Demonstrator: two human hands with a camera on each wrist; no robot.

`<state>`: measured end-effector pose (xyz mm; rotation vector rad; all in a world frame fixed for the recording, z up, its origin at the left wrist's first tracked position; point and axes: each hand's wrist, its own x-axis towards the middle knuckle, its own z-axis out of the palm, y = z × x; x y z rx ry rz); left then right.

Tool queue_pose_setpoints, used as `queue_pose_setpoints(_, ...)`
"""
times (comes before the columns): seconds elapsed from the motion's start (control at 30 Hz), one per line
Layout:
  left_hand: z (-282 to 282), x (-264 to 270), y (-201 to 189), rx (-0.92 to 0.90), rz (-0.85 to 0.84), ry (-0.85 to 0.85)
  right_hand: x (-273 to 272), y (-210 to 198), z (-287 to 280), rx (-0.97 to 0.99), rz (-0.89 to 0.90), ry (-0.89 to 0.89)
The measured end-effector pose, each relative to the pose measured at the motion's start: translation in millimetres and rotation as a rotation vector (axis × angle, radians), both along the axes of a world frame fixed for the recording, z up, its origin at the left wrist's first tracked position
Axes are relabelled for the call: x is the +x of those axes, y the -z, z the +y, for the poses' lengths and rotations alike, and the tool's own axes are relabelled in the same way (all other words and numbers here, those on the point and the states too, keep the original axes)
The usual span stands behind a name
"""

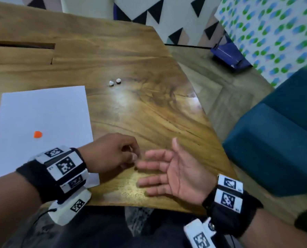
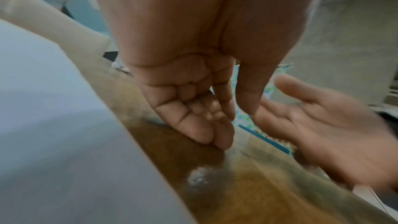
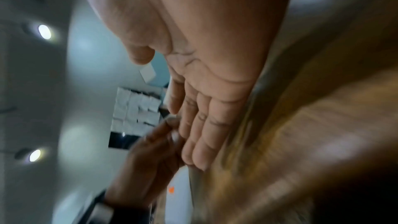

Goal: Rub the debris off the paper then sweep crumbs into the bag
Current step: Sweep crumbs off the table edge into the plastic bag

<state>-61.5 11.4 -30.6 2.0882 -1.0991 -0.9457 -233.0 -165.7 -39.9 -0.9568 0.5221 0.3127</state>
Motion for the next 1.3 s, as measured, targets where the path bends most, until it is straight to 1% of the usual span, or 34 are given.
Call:
queue_pose_setpoints(0.03,1,1,0,-0.010,0.056,-0.053,-6,9,1,0.002,0.040,-0.075)
queue_pose_setpoints(0.07,1,1,-1,-0.014,0.115,-0.092,-6,12,-2,0.022,0.040,-0.110)
queue_pose_setpoints(0.1,0,-1,-2,-0.010,0.165,-0.110,-1,13,-12,0.060,0.030,-0.091)
queue_pose_setpoints(0.17,-8,-9,-5,0.030,0.220,-0.056,15,11,-41,0.054,0.020,0.057)
queue_pose_setpoints(0.27,-30,-29,-3,0.082,0.351,0.048,42,-3,-85,-0.103,-0.009,0.325)
queue_pose_setpoints(0.33,-51,-35,1,0.083,0.401,0.059,49,-16,-102,-0.210,-0.010,0.439)
queue_pose_setpoints(0.37,-63,-35,3,0.062,0.410,0.033,46,-23,-105,-0.223,-0.019,0.462)
queue_pose_setpoints(0.43,-85,-27,3,-0.024,0.412,-0.078,27,-30,-102,-0.174,-0.058,0.418)
queue_pose_setpoints(0.47,-96,-19,2,-0.085,0.406,-0.138,13,-27,-98,-0.128,-0.061,0.351)
queue_pose_setpoints(0.53,-110,-3,-1,-0.205,0.381,-0.241,-20,-15,-89,-0.028,-0.019,0.124)
queue_pose_setpoints(0.57,-113,4,-3,-0.242,0.369,-0.280,-34,-8,-88,-0.020,0.021,0.002)
queue_pose_setpoints(0.6,-113,8,-4,-0.260,0.366,-0.305,-42,-3,-92,-0.033,0.063,-0.085)
queue_pose_setpoints(0.63,-110,9,-5,-0.262,0.372,-0.309,-45,-1,-100,-0.043,0.087,-0.126)
queue_pose_setpoints(0.67,-107,8,-6,-0.244,0.377,-0.285,-43,0,-112,-0.040,0.101,-0.122)
queue_pose_setpoints(0.73,-98,0,-4,-0.175,0.385,-0.200,-28,-1,-139,-0.062,0.104,-0.030)
queue_pose_setpoints(0.8,-90,-9,-2,-0.103,0.401,-0.108,-2,-4,-161,-0.136,0.091,0.064)
queue_pose_setpoints(0.9,-82,-17,1,-0.060,0.368,-0.029,35,-18,-167,-0.271,0.044,0.211)
queue_pose_setpoints(0.97,-77,-15,2,-0.048,0.362,-0.031,47,-25,-156,-0.249,-0.019,0.298)
queue_pose_setpoints(1.03,-72,-10,2,-0.019,0.375,-0.011,52,-15,-130,-0.117,-0.085,0.273)
queue_pose_setpoints(1.1,-68,-5,1,0.012,0.396,0.065,55,0,-89,0.011,-0.091,0.126)
queue_pose_setpoints(1.13,-67,-4,0,0.017,0.411,0.106,60,6,-71,0.019,-0.079,0.056)
queue_pose_setpoints(1.17,-66,-3,-1,0.019,0.427,0.135,68,9,-59,0.018,-0.068,0.035)
queue_pose_setpoints(1.2,-65,-2,-2,0.020,0.440,0.148,78,10,-56,0.024,-0.059,0.073)
queue_pose_setpoints(1.23,-65,1,-3,0.019,0.446,0.149,87,9,-59,0.033,-0.059,0.158)
queue_pose_setpoints(1.3,-60,8,-4,0.001,0.432,0.142,98,3,-75,0.021,-0.070,0.408)
